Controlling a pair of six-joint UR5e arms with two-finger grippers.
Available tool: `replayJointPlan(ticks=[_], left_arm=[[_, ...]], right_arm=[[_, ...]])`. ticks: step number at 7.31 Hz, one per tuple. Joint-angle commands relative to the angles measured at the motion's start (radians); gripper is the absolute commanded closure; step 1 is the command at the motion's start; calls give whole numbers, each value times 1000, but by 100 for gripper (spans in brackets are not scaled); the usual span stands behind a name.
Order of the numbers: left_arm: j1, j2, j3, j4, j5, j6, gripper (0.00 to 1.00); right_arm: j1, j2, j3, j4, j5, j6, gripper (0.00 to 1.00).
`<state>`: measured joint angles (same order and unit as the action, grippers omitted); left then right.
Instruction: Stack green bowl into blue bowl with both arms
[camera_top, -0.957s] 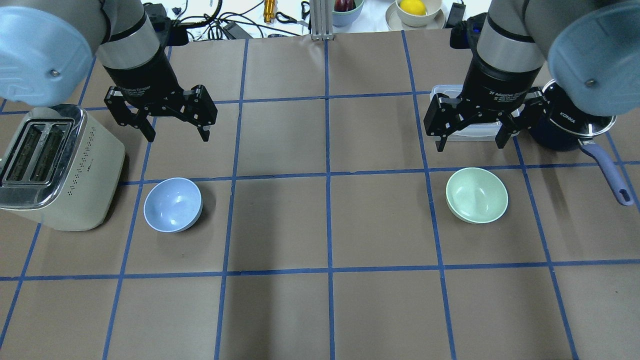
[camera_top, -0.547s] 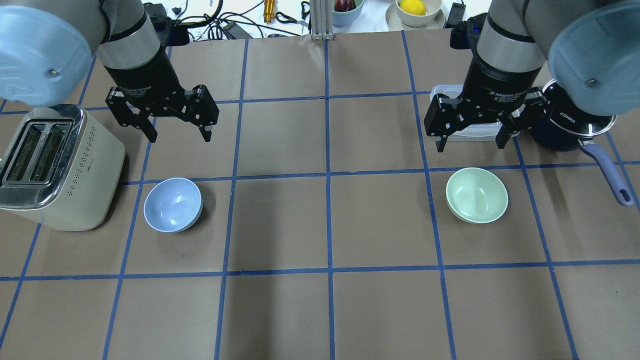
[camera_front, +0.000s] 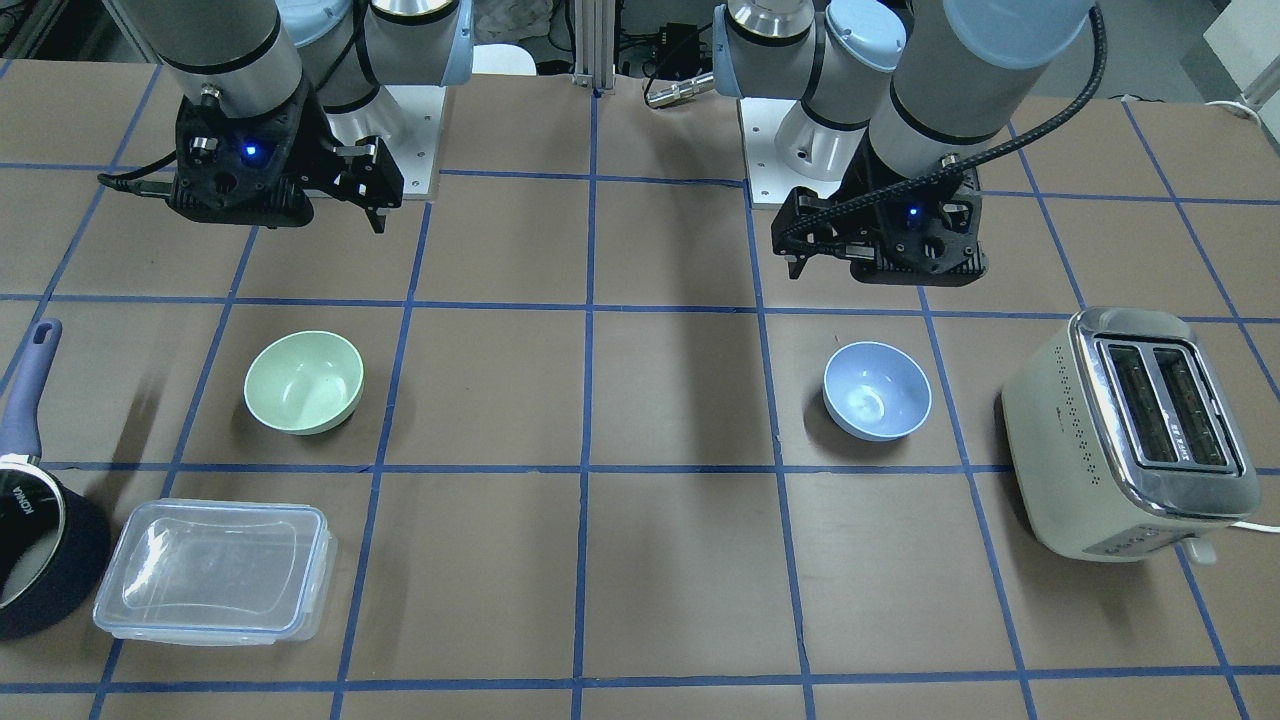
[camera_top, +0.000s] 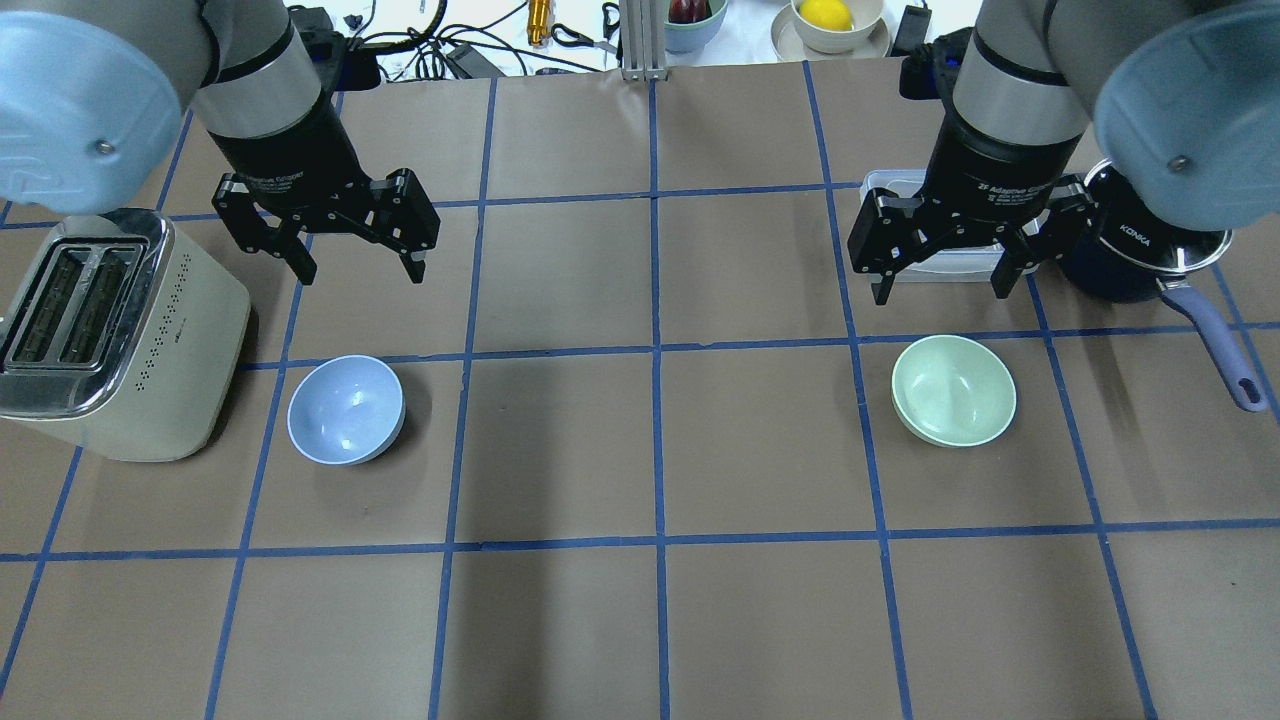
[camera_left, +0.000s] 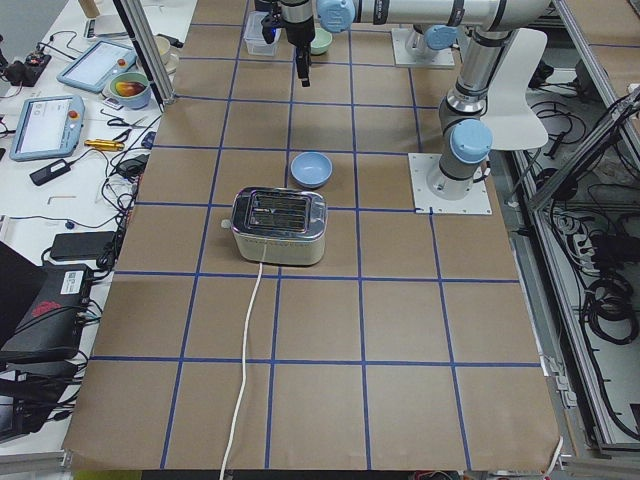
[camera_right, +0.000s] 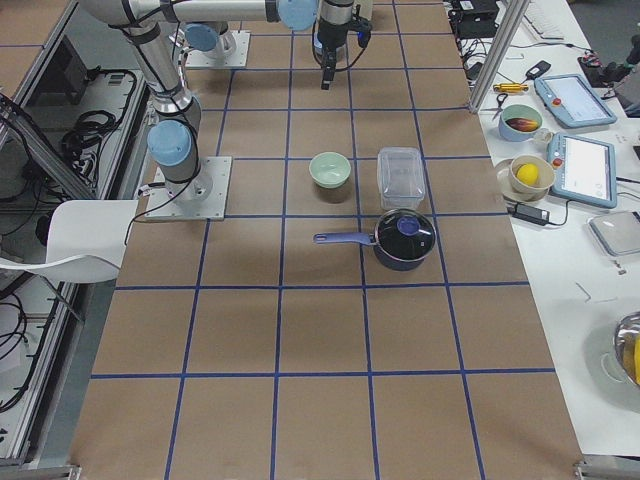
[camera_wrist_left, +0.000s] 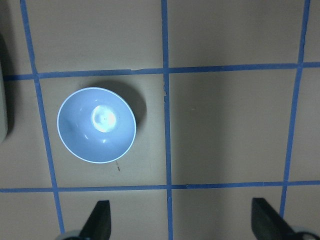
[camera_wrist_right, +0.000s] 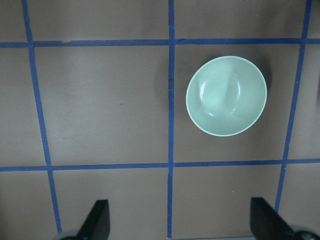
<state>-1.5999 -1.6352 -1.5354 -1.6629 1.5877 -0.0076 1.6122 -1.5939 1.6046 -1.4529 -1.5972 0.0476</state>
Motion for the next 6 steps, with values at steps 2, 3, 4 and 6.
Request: replayJointPlan(ticks=[2,3,4,6], left_arm=[[23,-17,-3,11,1,23,0],[37,-23,-3,17,3,61,0],[70,-26,-8,21,0,87,0],[179,-55,-113,177,1,94,0]], right_arm=[[0,2,0,-1,-1,0,0],[0,2,2,-1,-1,0,0],[0,2,2,-1,-3,0,0],[0,3,5,-3,-3,2,0]])
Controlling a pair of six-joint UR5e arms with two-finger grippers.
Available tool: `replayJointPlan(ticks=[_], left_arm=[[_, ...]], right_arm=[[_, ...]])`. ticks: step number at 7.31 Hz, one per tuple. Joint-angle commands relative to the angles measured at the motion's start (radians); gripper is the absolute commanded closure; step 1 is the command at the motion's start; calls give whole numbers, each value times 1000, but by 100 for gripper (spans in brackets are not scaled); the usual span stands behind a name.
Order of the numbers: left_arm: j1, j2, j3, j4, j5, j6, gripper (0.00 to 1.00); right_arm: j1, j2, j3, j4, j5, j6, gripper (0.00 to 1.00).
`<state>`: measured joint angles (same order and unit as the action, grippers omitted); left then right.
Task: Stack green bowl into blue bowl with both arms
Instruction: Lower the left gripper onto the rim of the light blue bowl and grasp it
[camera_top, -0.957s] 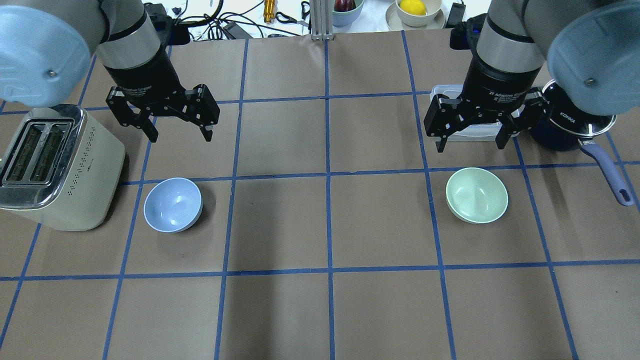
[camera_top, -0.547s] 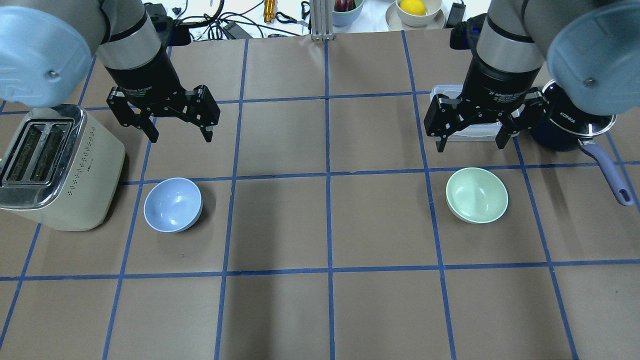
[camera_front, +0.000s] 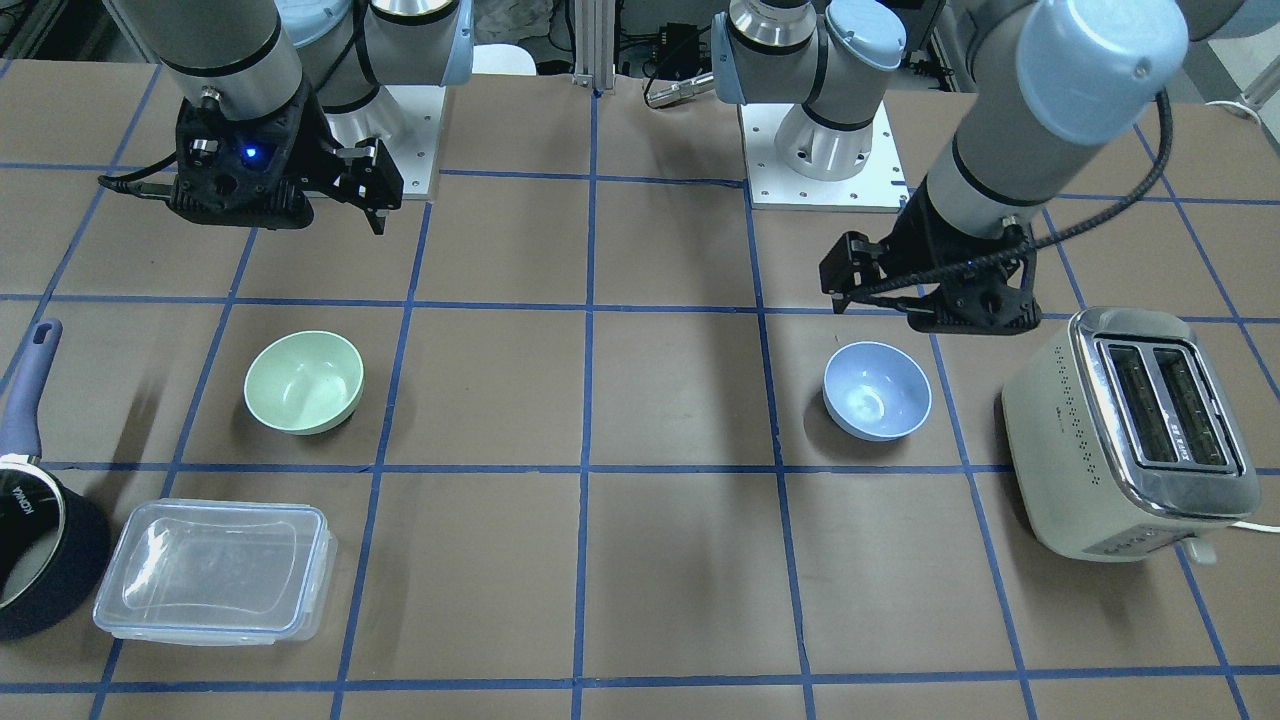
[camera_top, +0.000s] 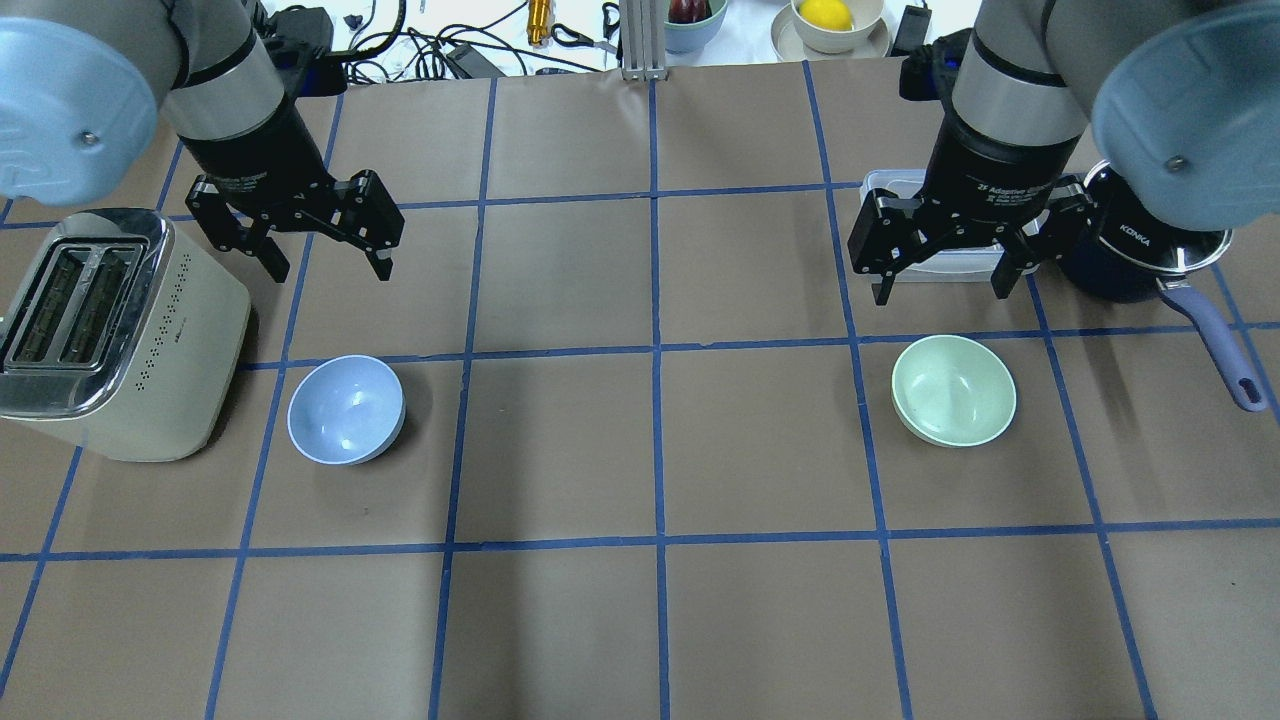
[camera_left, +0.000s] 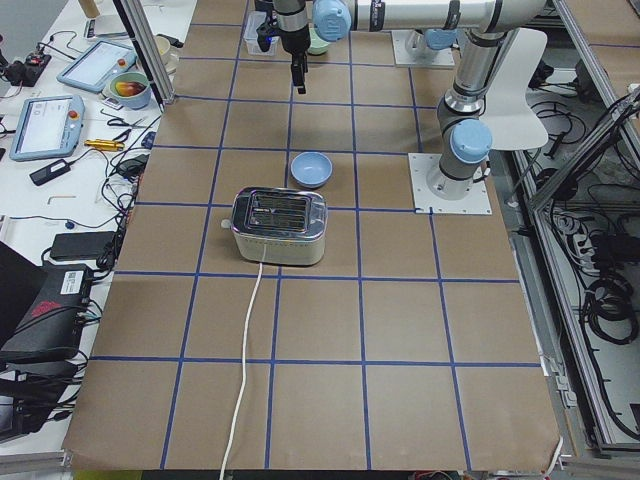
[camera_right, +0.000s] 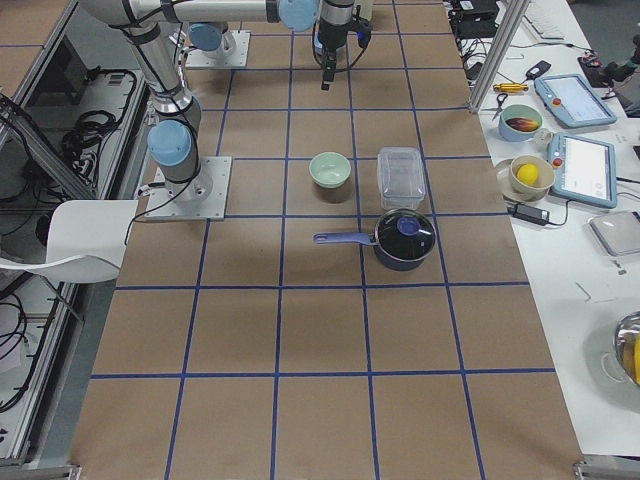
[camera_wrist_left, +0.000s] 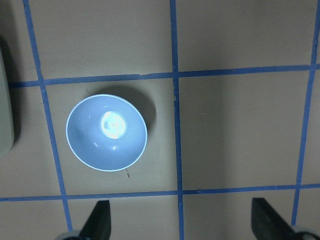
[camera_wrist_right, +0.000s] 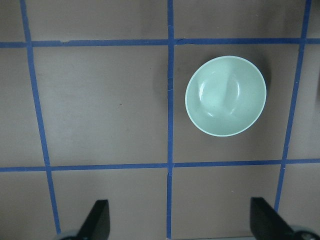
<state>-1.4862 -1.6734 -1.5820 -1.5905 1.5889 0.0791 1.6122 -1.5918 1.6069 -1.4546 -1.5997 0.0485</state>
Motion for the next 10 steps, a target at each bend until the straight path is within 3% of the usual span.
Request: replayJointPlan(ticks=[1,4,10], left_arm=[[85,-26,-144,215,0,-1,0],[150,-71,-243,274,9,-10,0],[211,-183,-276,320,54,76,1]], right_arm=[[0,1,4,-1,0,1,0],[0,1,7,-7,0,2,0],[0,6,8,-10,1,4,0]])
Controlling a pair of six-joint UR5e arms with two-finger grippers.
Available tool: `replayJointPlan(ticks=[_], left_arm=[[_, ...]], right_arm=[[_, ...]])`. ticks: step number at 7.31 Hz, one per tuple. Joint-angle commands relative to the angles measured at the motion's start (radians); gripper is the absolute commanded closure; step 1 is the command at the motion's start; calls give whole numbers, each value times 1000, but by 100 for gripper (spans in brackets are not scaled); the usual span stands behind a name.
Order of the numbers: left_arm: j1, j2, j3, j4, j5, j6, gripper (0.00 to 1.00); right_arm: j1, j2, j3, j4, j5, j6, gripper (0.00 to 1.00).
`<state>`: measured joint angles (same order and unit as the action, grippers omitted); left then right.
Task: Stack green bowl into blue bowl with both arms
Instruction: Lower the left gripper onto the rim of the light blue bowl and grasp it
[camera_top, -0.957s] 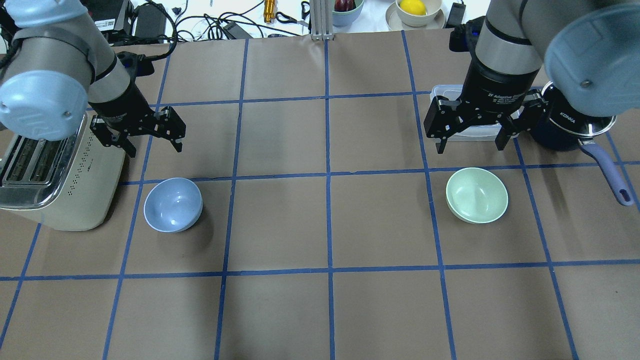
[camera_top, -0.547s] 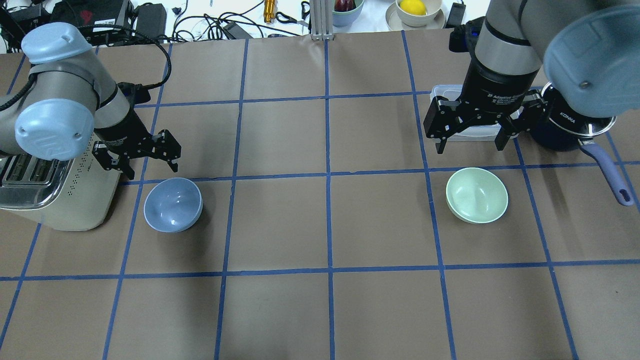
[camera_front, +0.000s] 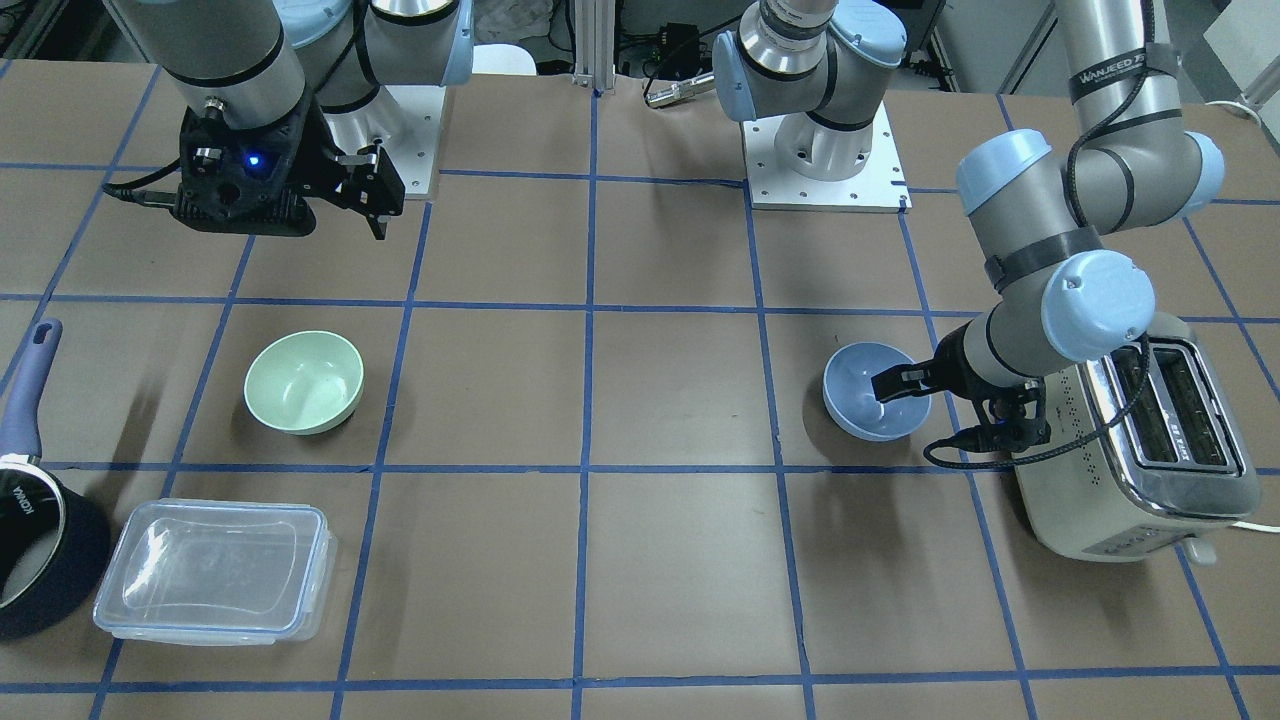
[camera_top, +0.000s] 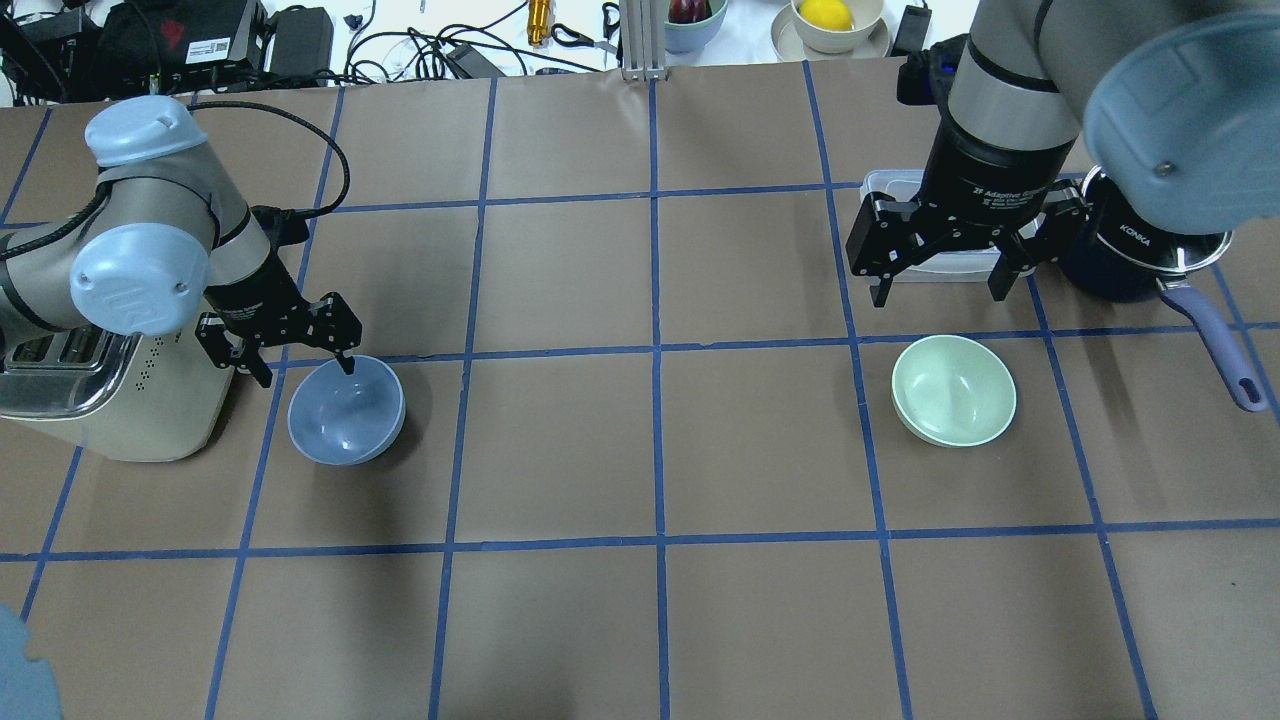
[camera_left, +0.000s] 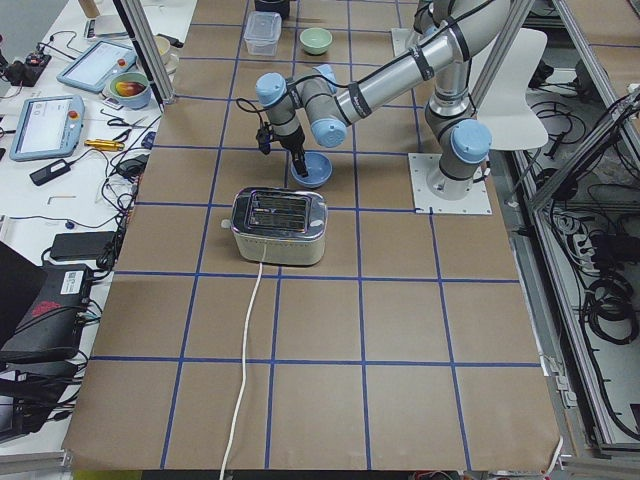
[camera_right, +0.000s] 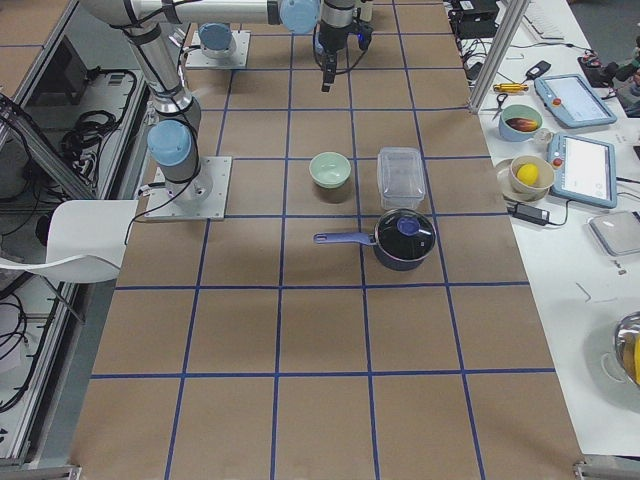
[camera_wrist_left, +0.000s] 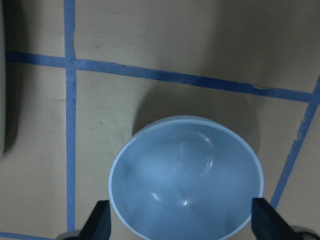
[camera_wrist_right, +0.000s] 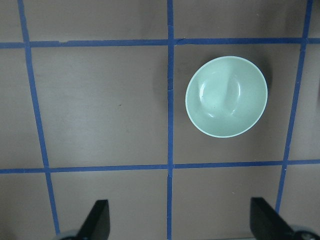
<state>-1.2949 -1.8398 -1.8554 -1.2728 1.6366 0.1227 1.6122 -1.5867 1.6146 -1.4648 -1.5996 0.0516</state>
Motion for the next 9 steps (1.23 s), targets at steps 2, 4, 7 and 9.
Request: replayJointPlan(ticks=[2,4,7,9], left_arm=[[22,-36,-25,4,41,69,7],[22,-55,-27,4,69,98,37],[22,-67,-22,4,69,100,100],[22,-67,-1,13,69,106,100]], right_arm=[[0,4,-1,-2,1,2,0],[0,7,-2,-2,0,2,0],[0,8,-4,-2,0,2,0],[0,8,-5,-2,0,1,0]])
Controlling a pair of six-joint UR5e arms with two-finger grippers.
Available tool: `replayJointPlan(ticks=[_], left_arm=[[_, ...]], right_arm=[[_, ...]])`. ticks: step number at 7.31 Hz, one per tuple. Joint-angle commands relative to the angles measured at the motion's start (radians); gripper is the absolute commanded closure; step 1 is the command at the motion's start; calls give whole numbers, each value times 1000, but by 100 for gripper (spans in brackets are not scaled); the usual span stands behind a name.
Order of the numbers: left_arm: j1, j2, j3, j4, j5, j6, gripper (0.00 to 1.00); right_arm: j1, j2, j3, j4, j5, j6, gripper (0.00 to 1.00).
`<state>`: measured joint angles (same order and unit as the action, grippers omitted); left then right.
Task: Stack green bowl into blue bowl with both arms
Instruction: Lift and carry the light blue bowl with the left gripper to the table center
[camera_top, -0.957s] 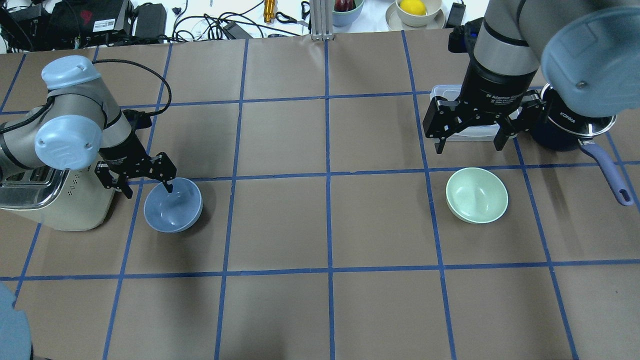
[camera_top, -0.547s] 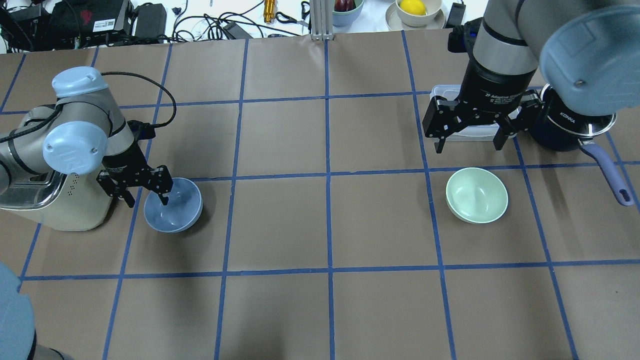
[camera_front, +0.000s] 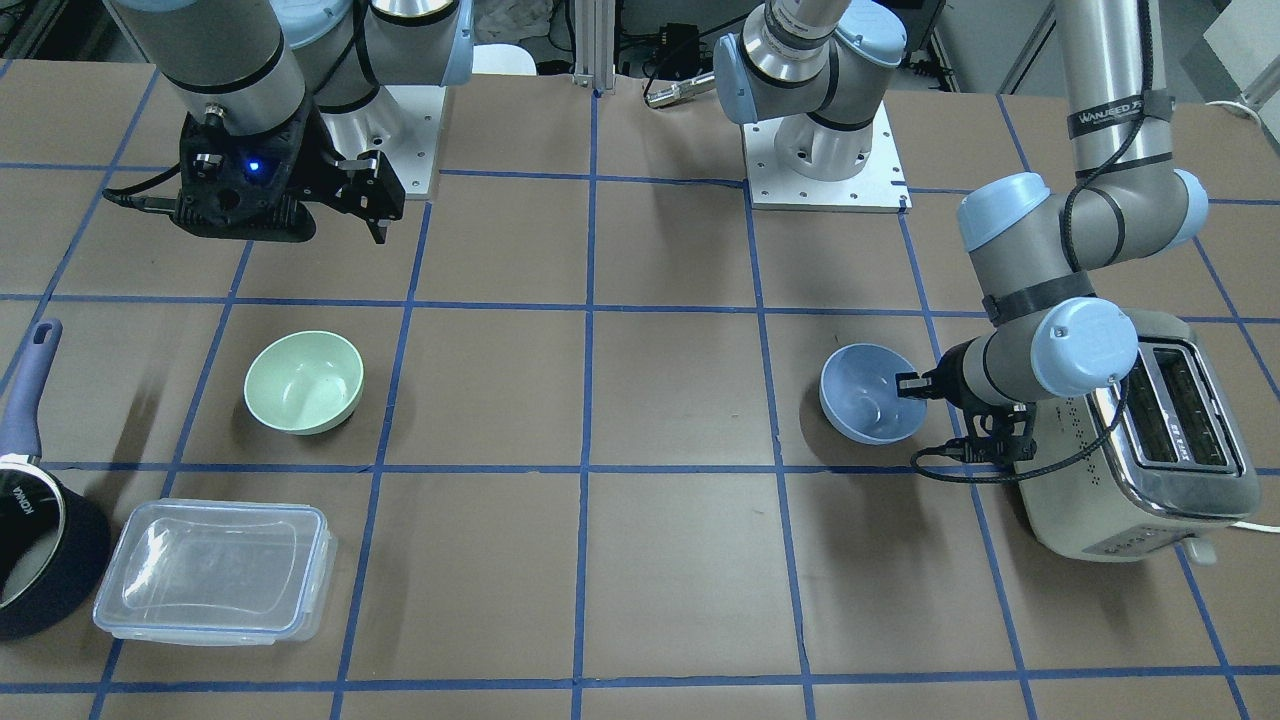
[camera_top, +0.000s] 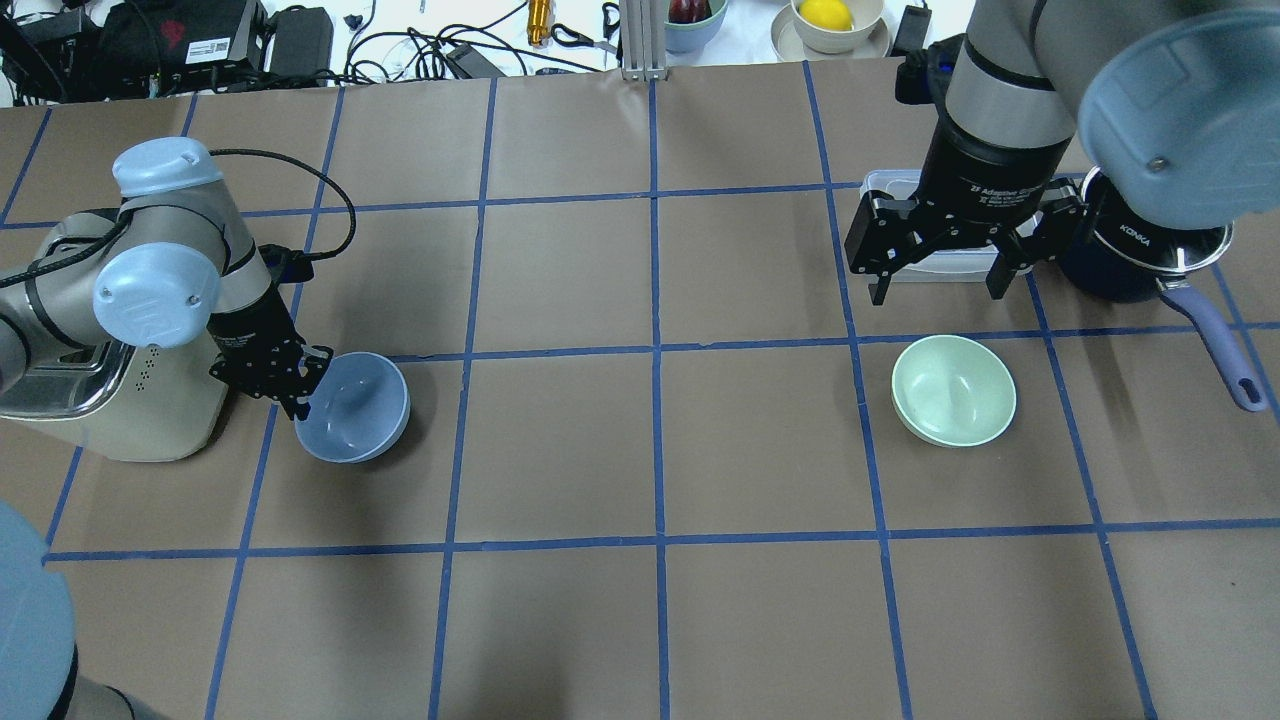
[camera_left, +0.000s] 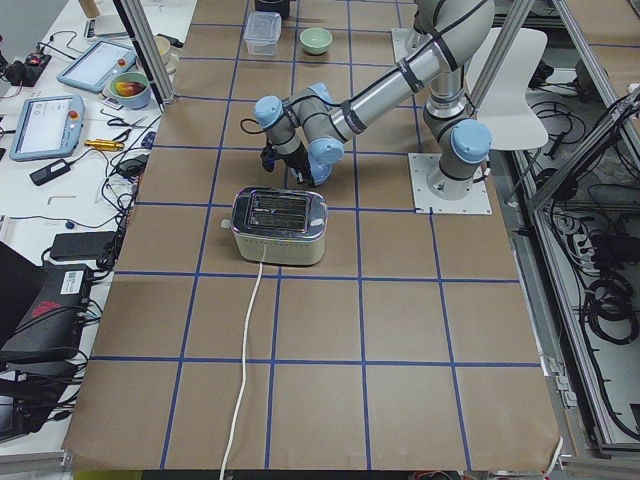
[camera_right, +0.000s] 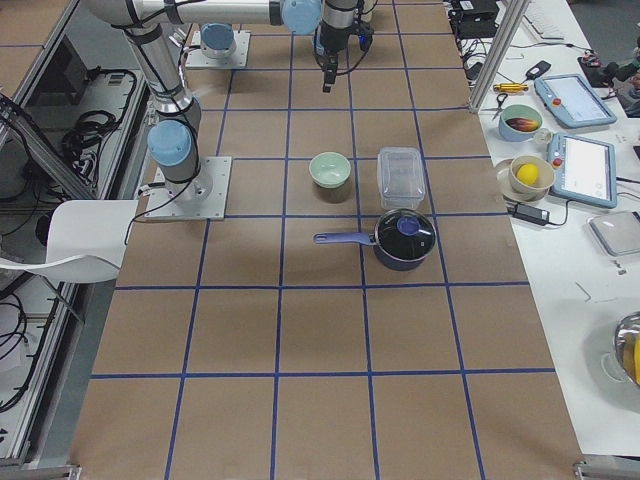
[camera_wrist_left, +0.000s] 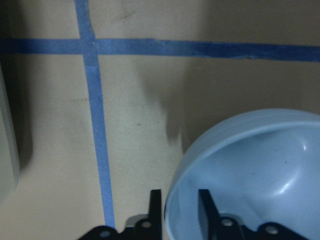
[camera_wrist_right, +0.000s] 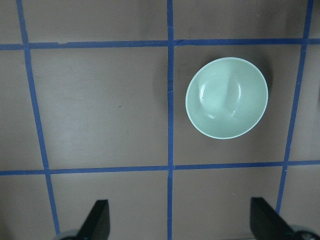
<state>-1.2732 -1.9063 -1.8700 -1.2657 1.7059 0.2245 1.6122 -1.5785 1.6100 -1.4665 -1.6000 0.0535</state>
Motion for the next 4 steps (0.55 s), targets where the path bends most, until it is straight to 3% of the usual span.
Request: replayJointPlan(ticks=[1,4], left_arm=[[-2,0,47,-4,1,10,100],[-49,36,130,-82,-33,0,100]], right_arm=[[0,0,-1,0,0,-3,0],[0,-1,4,0,0,-1,0]])
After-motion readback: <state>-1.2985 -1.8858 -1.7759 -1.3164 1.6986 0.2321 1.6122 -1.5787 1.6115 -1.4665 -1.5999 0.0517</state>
